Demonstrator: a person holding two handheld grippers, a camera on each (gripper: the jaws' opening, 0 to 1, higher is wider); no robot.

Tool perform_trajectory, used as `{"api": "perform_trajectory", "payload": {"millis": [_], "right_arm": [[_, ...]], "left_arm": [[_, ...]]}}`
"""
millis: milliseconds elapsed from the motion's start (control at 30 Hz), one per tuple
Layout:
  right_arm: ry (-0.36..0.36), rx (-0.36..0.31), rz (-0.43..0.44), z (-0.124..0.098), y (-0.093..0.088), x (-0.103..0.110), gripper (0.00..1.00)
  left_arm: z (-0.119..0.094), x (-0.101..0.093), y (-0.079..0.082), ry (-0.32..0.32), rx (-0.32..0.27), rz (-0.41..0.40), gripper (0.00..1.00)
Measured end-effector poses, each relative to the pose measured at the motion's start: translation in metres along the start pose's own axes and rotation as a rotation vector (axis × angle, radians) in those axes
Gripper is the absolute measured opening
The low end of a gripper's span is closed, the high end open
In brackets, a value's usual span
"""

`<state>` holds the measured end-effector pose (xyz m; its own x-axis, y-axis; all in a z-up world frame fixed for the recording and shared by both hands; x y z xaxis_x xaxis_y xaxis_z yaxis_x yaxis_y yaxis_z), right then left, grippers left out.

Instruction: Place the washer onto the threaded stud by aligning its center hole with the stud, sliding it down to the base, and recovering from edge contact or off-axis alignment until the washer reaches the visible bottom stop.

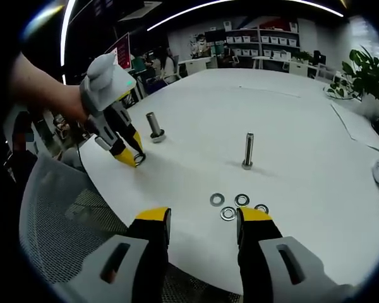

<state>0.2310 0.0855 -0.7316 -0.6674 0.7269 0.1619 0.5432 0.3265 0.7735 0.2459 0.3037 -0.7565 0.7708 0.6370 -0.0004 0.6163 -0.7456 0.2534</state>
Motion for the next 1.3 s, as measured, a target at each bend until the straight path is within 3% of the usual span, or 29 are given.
{"api": "perform_trajectory", "payload": {"millis": [733, 1300], "right_arm": [[-0.002, -0.001, -0.003, 0.0, 0.0, -0.001, 0.44], [-0.008, 0.0, 0.002, 0.0, 0.0, -0.002, 0.44]], "left_arm": [[-0.021, 0.018, 0.002, 0.027, -0.058, 0.02, 0.19], [-0.056, 0.045, 0.016, 0.058, -0.111, 0.027, 0.19]]}}
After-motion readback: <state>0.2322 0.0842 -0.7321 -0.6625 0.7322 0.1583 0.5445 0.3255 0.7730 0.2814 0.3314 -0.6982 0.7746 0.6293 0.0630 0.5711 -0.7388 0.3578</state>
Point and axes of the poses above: the point that each gripper's makers call its tool centre point, and the gripper's own axes: z roughly forward along the fingers, x roughly to its left, y roughly out of its top, the point moved 4 cm from there along -z, roughly backward along the fingers, and after that the axes turned 3 degrees about -x, right-handed, at the moved point
